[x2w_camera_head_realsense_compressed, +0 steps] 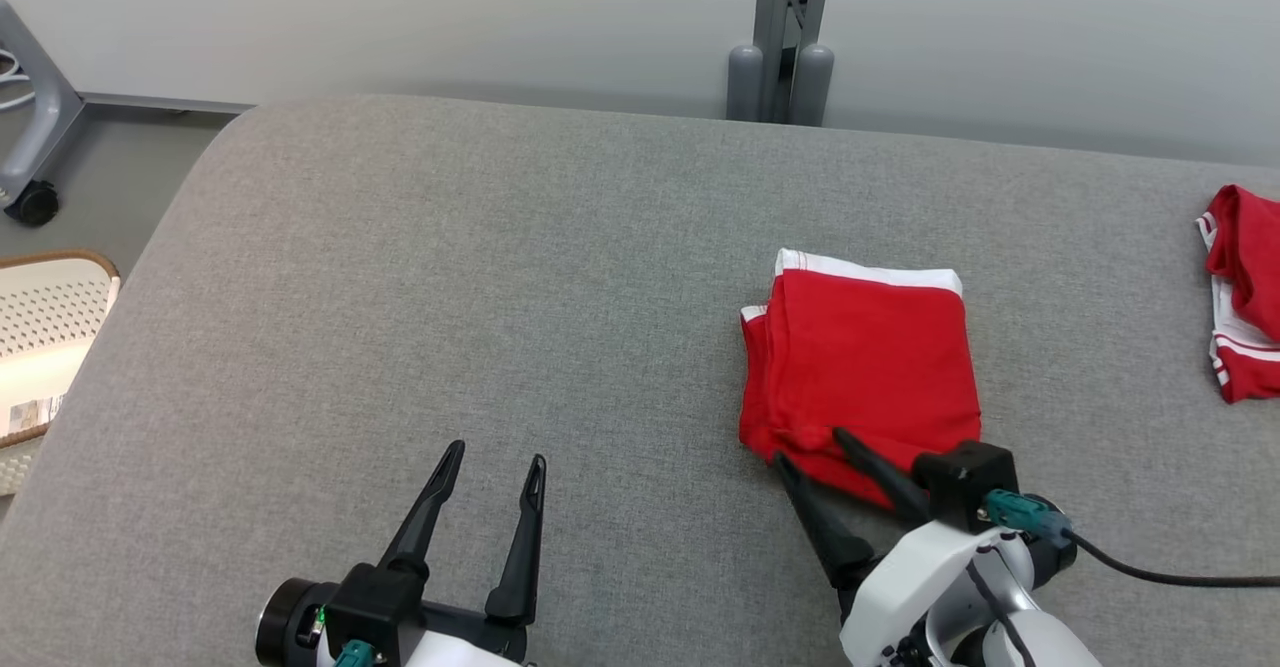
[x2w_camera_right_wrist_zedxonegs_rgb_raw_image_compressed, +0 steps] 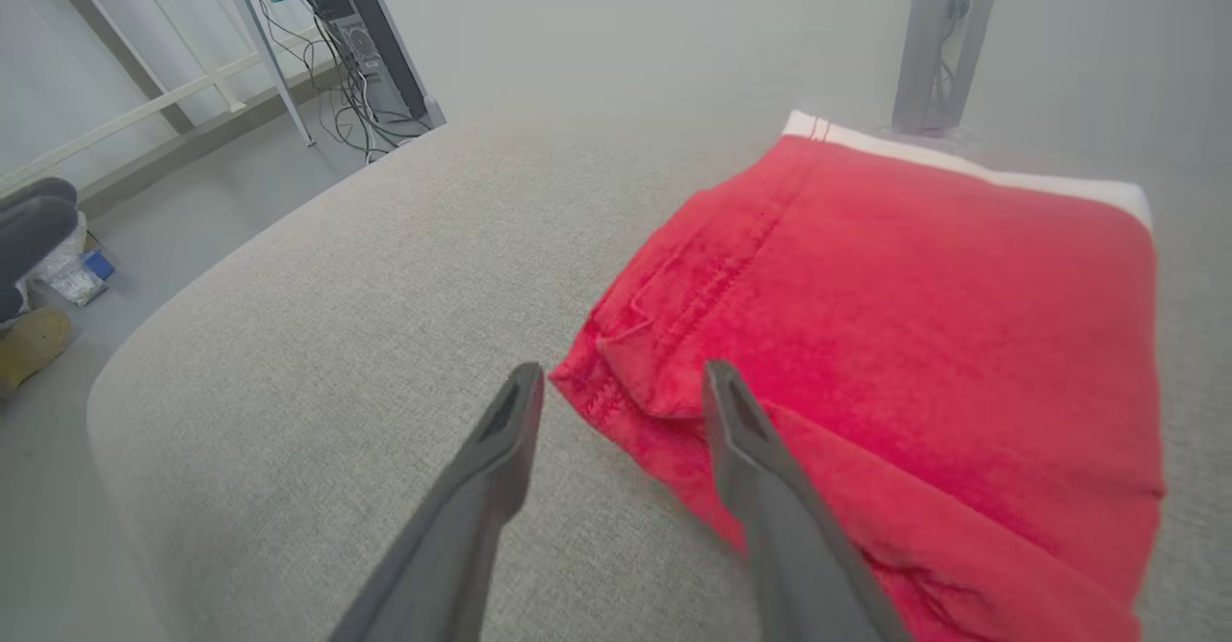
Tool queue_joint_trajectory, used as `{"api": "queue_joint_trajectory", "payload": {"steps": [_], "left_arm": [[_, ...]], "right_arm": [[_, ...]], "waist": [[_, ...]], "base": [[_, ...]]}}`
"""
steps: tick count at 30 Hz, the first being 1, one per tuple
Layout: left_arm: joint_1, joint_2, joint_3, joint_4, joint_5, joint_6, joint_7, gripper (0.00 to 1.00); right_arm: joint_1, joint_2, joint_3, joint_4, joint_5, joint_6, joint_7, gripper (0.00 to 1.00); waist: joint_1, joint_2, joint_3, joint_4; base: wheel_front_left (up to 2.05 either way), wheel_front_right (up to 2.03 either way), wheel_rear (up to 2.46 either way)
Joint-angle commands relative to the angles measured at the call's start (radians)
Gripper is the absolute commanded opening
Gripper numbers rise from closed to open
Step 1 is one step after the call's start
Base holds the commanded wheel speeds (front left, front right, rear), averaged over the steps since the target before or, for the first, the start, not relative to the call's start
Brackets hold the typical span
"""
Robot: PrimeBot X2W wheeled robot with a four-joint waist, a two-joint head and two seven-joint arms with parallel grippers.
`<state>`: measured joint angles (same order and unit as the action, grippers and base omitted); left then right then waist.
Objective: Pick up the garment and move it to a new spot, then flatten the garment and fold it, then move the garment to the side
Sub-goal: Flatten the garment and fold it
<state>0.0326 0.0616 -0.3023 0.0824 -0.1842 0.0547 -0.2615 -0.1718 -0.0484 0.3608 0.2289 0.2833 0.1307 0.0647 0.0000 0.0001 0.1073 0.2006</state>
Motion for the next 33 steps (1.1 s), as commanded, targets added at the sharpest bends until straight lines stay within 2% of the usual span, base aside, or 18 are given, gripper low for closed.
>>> {"api": "queue_joint_trajectory", "payload": {"steps": [1, 9, 19, 24, 33], "left_arm": [[0.002, 0.006, 0.007, 0.001, 0.008, -0.001, -0.004, 1.00], [0.013, 0.005, 0.017, -0.011, 0.006, 0.009, -0.004, 1.00], [0.020, -0.001, 0.031, -0.016, -0.024, 0.034, -0.004, 1.00], [0.023, -0.002, 0.042, -0.015, -0.034, 0.046, -0.004, 1.00], [0.037, -0.006, 0.059, -0.014, -0.066, 0.052, -0.004, 1.00]], "right_arm": [[0.007, -0.005, -0.009, -0.017, 0.011, 0.000, -0.023, 1.00], [-0.013, -0.006, -0.087, -0.037, -0.029, 0.000, -0.133, 1.00], [-0.014, -0.015, -0.183, 0.071, -0.078, 0.000, -0.305, 1.00], [0.011, -0.026, -0.209, 0.104, -0.087, 0.000, -0.330, 1.00], [0.127, -0.020, -0.235, -0.008, -0.091, 0.000, -0.332, 1.00]], "waist": [[0.0000, -0.0001, -0.006, -0.005], [0.0000, -0.0001, -0.021, -0.044], [0.0000, -0.0001, -0.048, -0.127], [0.0000, -0.0001, -0.051, -0.157], [0.0000, -0.0001, -0.065, -0.177]], "base": [[0.00, 0.00, 0.00], [0.00, 0.00, 0.00], [0.00, 0.00, 0.00], [0.00, 0.00, 0.00], [0.00, 0.00, 0.00]]}}
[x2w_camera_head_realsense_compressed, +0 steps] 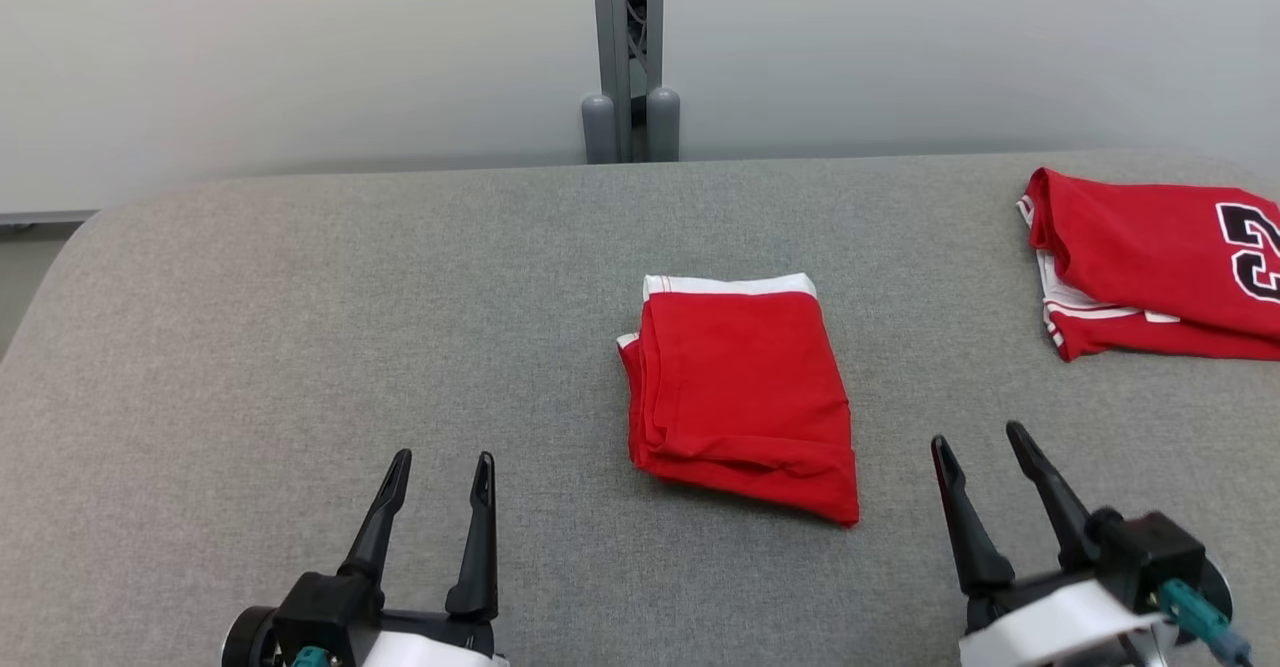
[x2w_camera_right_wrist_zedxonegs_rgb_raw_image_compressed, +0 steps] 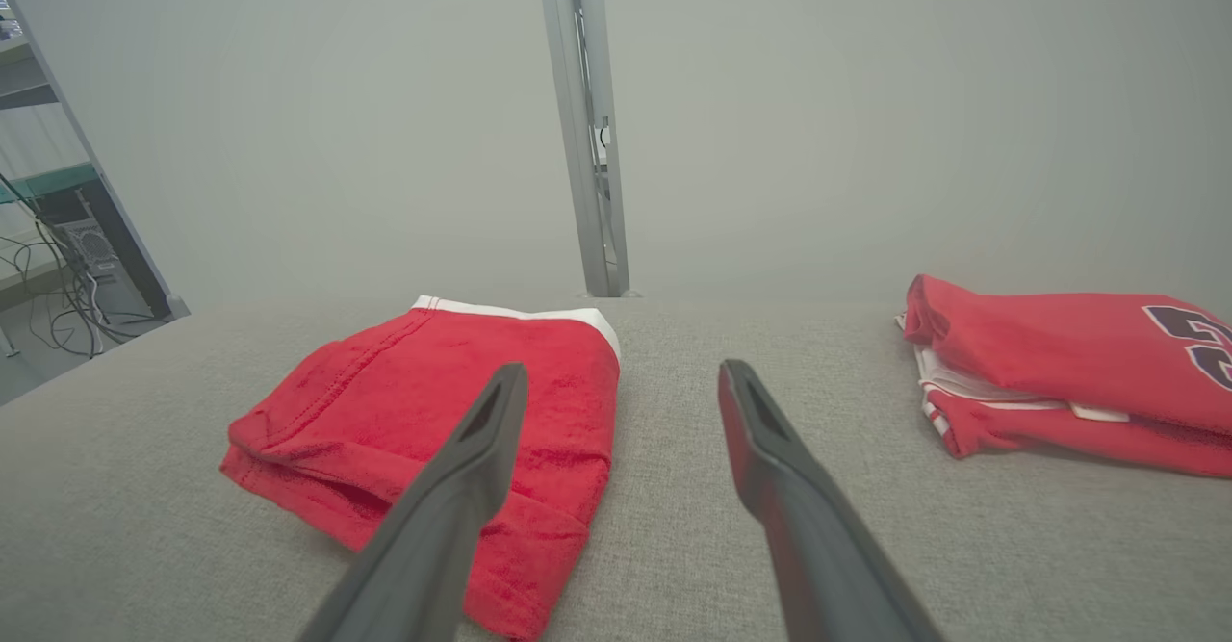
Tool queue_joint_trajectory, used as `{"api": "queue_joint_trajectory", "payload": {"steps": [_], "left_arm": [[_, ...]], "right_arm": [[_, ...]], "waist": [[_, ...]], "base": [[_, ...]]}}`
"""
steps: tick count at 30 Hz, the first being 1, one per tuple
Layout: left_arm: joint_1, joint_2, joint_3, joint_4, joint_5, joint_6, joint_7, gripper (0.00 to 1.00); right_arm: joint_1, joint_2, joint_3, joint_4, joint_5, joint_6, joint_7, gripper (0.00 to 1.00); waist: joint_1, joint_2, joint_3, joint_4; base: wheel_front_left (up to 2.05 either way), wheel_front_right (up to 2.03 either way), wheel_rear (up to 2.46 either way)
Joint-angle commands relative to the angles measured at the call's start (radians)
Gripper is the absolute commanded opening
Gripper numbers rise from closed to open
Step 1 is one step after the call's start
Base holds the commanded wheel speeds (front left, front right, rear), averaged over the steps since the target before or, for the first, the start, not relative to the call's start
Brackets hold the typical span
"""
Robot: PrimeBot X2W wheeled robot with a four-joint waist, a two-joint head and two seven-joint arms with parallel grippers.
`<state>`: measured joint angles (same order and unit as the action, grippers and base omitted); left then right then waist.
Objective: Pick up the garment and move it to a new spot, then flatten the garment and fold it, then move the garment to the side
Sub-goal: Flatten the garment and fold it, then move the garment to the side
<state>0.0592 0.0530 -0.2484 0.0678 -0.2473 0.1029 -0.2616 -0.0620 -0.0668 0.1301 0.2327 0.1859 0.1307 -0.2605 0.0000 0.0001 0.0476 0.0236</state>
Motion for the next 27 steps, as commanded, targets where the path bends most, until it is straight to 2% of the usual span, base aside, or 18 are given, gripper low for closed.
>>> {"api": "queue_joint_trajectory", "payload": {"steps": [1, 9, 15, 27], "left_arm": [[0.013, 0.003, 0.008, 0.001, -0.006, 0.003, -0.004, 1.00], [0.043, 0.001, 0.038, -0.001, 0.029, 0.010, -0.004, 1.00], [0.057, 0.008, 0.044, -0.002, 0.088, 0.007, -0.004, 1.00], [0.073, 0.002, 0.064, 0.003, 0.094, -0.012, -0.004, 1.00]], "right_arm": [[0.036, 0.000, -0.007, -0.022, 0.009, 0.000, -0.006, 1.00], [0.131, 0.006, -0.015, -0.057, -0.004, 0.000, -0.006, 1.00], [0.143, 0.010, -0.015, -0.057, -0.007, 0.000, -0.006, 1.00], [0.151, 0.014, -0.016, -0.061, -0.003, 0.000, -0.006, 1.00]], "waist": [[0.0000, -0.0001, -0.011, -0.001], [0.0000, -0.0001, -0.054, -0.011], [0.0000, -0.0001, -0.069, -0.016], [0.0000, -0.0001, -0.072, -0.013]], "base": [[0.00, 0.00, 0.00], [0.00, 0.00, 0.00], [0.00, 0.00, 0.00], [0.00, 0.00, 0.00]]}}
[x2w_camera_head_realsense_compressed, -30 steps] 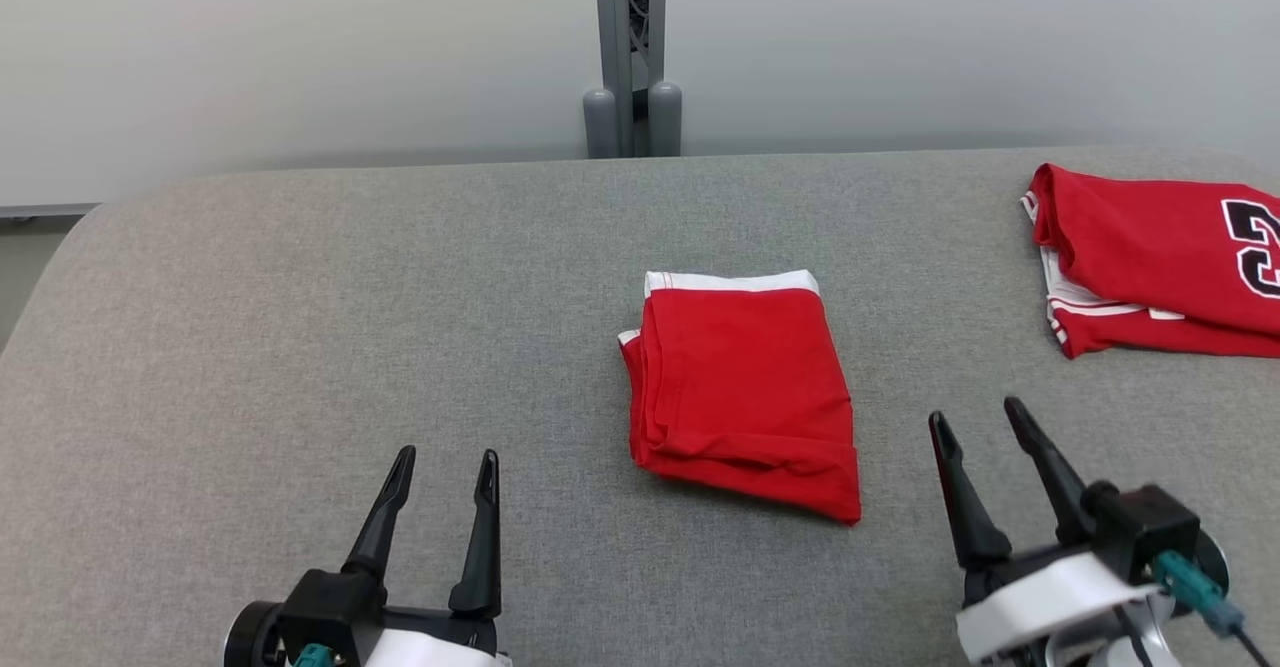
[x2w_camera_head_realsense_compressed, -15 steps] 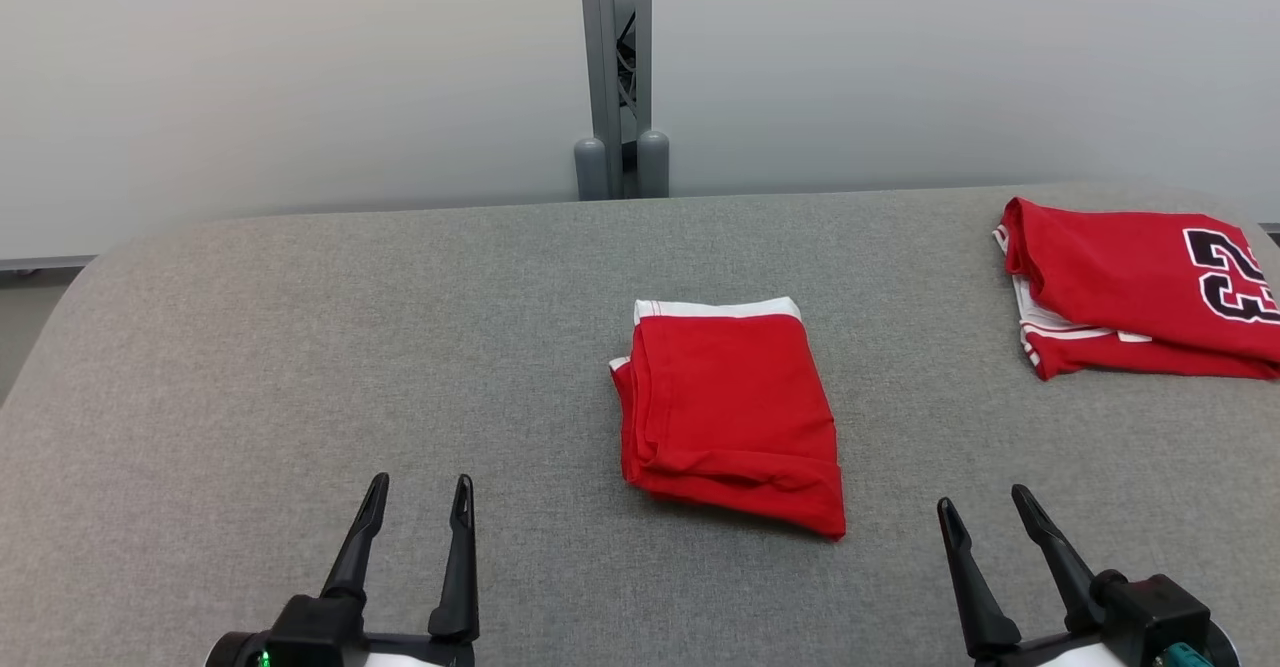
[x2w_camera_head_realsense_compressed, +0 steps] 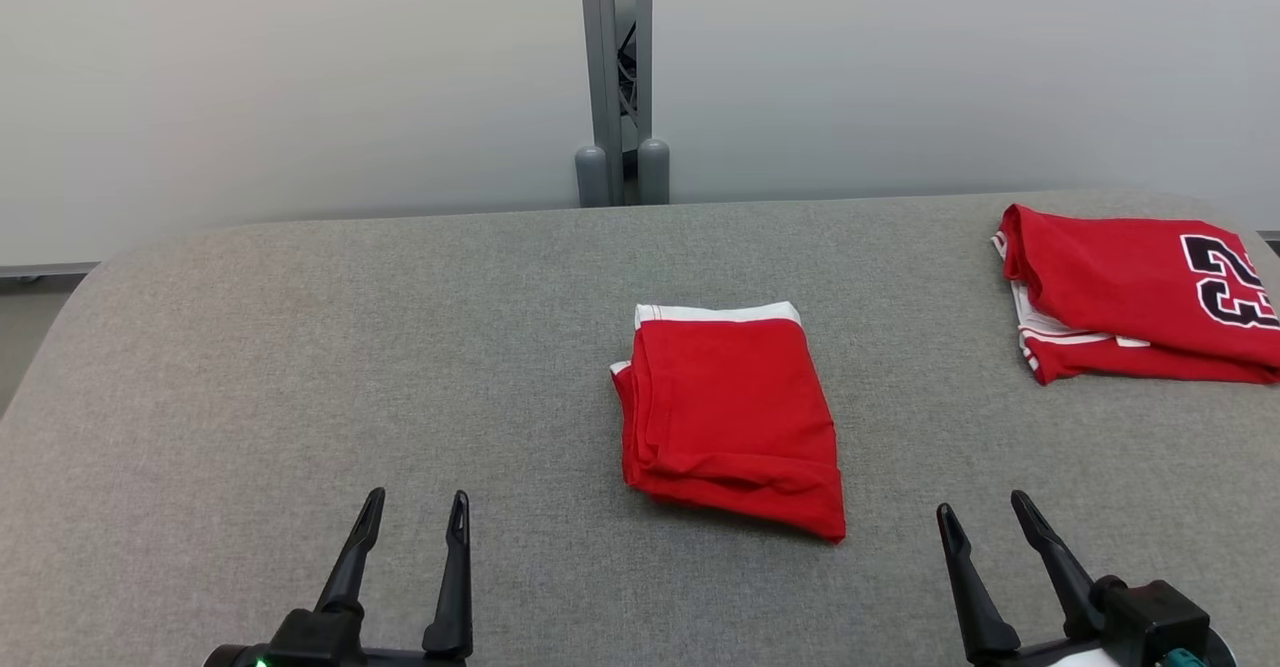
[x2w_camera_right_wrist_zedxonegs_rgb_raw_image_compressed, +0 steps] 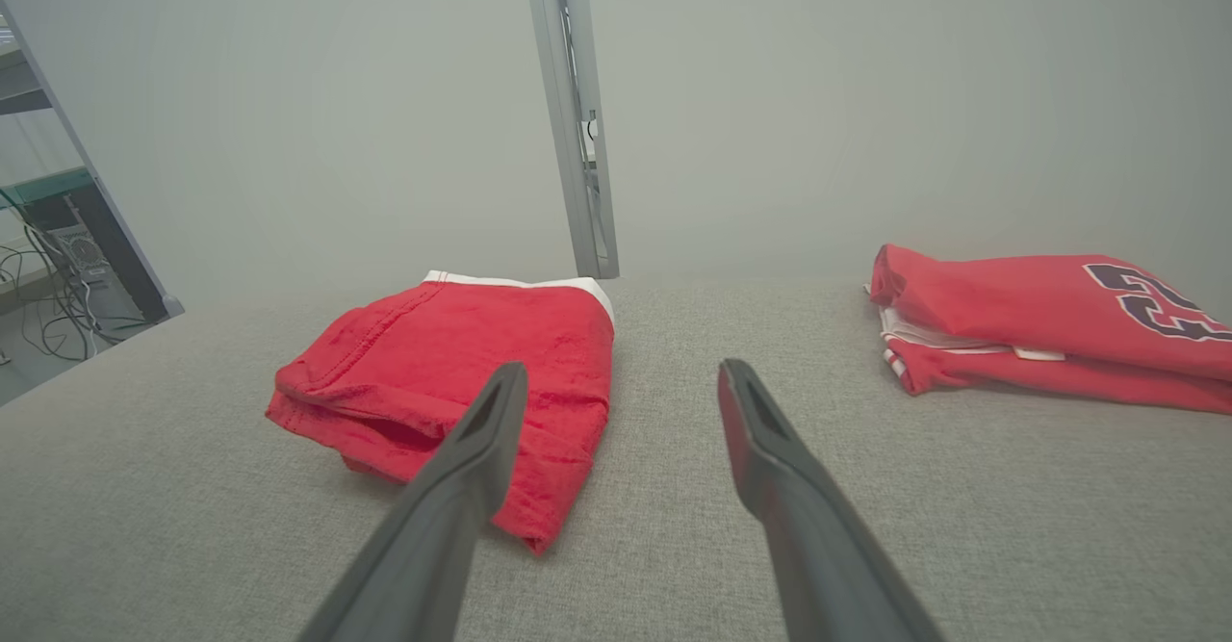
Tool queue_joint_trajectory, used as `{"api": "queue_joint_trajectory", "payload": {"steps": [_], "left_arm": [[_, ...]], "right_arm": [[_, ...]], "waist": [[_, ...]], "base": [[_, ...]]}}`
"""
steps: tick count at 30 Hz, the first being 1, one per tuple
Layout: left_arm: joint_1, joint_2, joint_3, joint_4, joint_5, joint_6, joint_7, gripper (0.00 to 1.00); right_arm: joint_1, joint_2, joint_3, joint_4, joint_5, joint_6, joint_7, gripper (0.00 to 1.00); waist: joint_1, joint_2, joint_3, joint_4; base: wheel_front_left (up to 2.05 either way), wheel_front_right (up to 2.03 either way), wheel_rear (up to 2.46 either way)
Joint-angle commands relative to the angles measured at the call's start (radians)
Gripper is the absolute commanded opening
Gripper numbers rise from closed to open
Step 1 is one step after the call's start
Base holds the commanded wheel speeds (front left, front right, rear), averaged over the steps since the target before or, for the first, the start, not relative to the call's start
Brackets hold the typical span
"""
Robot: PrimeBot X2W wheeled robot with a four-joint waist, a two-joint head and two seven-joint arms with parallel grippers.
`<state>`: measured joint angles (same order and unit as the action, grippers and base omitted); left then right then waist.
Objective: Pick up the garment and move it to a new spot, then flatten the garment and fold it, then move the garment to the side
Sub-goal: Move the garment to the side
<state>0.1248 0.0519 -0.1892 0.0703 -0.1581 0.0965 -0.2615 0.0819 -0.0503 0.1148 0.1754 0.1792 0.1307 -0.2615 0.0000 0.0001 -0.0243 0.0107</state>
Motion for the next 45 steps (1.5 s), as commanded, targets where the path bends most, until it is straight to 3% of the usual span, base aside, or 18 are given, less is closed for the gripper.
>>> {"api": "queue_joint_trajectory", "payload": {"steps": [1, 8, 27, 40, 42, 45], "left_arm": [[0.007, 0.003, 0.005, 0.001, 0.005, -0.008, -0.004, 1.00], [0.006, 0.001, 0.000, 0.009, 0.009, -0.014, -0.004, 1.00], [-0.082, 0.001, -0.056, 0.019, 0.010, -0.039, -0.004, 1.00], [-0.142, 0.001, -0.075, 0.004, 0.001, -0.045, -0.004, 1.00], [-0.146, 0.001, -0.079, 0.005, -0.004, -0.044, -0.004, 1.00], [-0.156, 0.001, -0.085, 0.009, -0.007, -0.040, -0.004, 1.00]], "right_arm": [[0.008, -0.002, 0.000, -0.003, 0.007, 0.000, -0.005, 1.00], [-0.048, -0.003, 0.036, 0.071, 0.051, 0.000, -0.005, 1.00], [-0.502, -0.016, 0.190, 0.612, 0.560, 0.000, 0.002, 1.00], [-0.630, -0.056, 0.319, 0.745, 0.697, 0.001, 0.046, 1.00], [-0.637, -0.058, 0.346, 0.759, 0.712, 0.001, 0.062, 0.44], [-0.648, -0.063, 0.376, 0.787, 0.728, 0.001, 0.077, 0.00]], "waist": [[0.0000, -0.0001, 0.001, 0.001], [0.0000, -0.0001, 0.012, 0.003], [0.0000, -0.0001, 0.154, 0.110], [0.0000, -0.0001, 0.240, 0.140], [0.0000, -0.0001, 0.245, 0.144], [0.0000, -0.0001, 0.247, 0.151]], "base": [[0.00, 0.00, 0.00], [0.00, 0.00, 0.00], [0.00, 0.00, 0.00], [0.00, 0.00, 0.00], [0.00, 0.00, 0.00], [0.00, 0.00, 0.00]]}}
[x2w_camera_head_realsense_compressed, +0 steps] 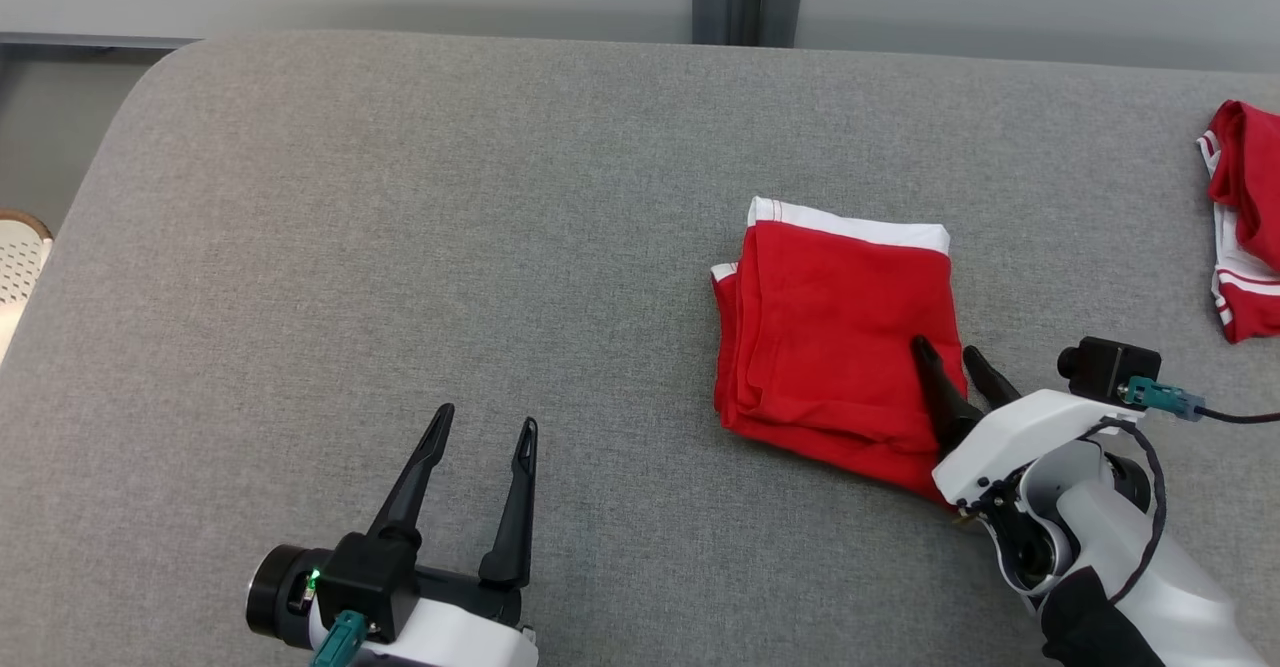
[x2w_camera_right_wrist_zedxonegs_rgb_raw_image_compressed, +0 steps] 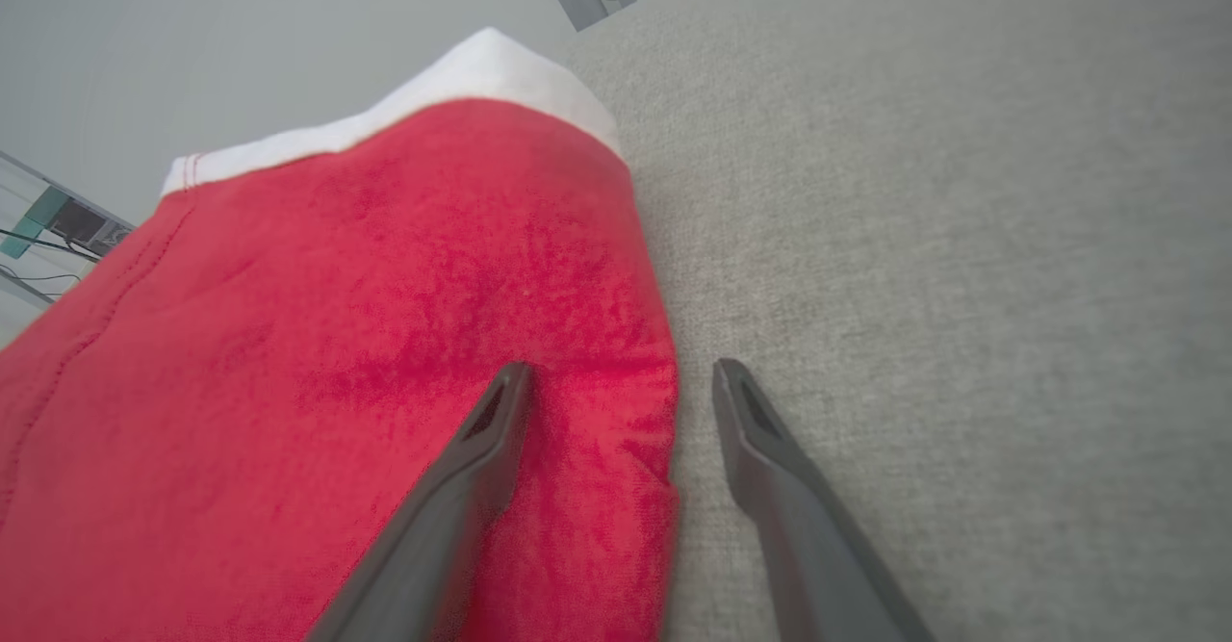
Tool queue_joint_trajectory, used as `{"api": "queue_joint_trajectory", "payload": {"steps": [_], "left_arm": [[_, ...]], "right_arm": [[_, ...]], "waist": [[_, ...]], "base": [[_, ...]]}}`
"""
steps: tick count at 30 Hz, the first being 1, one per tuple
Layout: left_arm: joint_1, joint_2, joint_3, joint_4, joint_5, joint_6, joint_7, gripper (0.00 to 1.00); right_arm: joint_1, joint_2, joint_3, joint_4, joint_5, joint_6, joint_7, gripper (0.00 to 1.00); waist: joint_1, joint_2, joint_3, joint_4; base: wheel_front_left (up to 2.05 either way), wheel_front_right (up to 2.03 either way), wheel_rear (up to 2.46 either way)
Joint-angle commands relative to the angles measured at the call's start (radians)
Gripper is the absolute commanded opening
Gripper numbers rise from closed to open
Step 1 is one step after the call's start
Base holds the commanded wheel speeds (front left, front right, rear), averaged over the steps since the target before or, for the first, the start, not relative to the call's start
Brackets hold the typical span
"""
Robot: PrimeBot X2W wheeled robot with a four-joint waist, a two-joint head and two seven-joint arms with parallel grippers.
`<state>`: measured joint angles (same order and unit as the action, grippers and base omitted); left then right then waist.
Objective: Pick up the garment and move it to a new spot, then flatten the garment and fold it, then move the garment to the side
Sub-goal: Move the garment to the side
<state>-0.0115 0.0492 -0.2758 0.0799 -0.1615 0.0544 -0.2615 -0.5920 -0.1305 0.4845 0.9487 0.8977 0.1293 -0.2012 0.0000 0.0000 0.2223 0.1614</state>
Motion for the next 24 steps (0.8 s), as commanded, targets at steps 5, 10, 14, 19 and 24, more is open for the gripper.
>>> {"api": "queue_joint_trajectory", "payload": {"steps": [5, 10, 14, 19, 24], "left_arm": [[-0.020, 0.003, -0.004, 0.006, -0.012, 0.011, -0.004, 1.00], [-0.011, 0.003, -0.006, 0.010, -0.015, 0.019, -0.004, 1.00], [-0.002, 0.003, -0.003, 0.007, -0.014, 0.025, -0.004, 1.00], [0.007, 0.003, 0.000, -0.002, -0.008, 0.021, -0.004, 1.00], [0.000, 0.004, 0.004, -0.004, 0.010, 0.006, -0.004, 1.00]], "right_arm": [[0.012, 0.003, 0.043, 0.036, 0.021, 0.002, -0.001, 0.00], [-0.008, -0.033, 0.068, 0.040, -0.014, 0.002, -0.051, 0.00], [-0.026, -0.051, 0.090, 0.035, -0.087, 0.002, -0.065, 0.00], [-0.016, -0.062, 0.025, -0.034, -0.220, 0.002, -0.065, 0.00], [0.012, -0.051, -0.049, -0.088, -0.351, 0.002, -0.066, 0.00]], "waist": [[0.0000, 0.0000, -0.008, 0.005], [0.0000, 0.0000, -0.027, 0.004], [0.0000, 0.0000, -0.041, -0.007], [0.0000, 0.0000, -0.050, -0.028], [0.0000, 0.0000, -0.052, -0.056]], "base": [[0.00, 0.00, 0.00], [0.00, 0.00, 0.00], [0.00, 0.00, 0.00], [0.00, 0.00, 0.00], [0.00, 0.00, 0.00]]}}
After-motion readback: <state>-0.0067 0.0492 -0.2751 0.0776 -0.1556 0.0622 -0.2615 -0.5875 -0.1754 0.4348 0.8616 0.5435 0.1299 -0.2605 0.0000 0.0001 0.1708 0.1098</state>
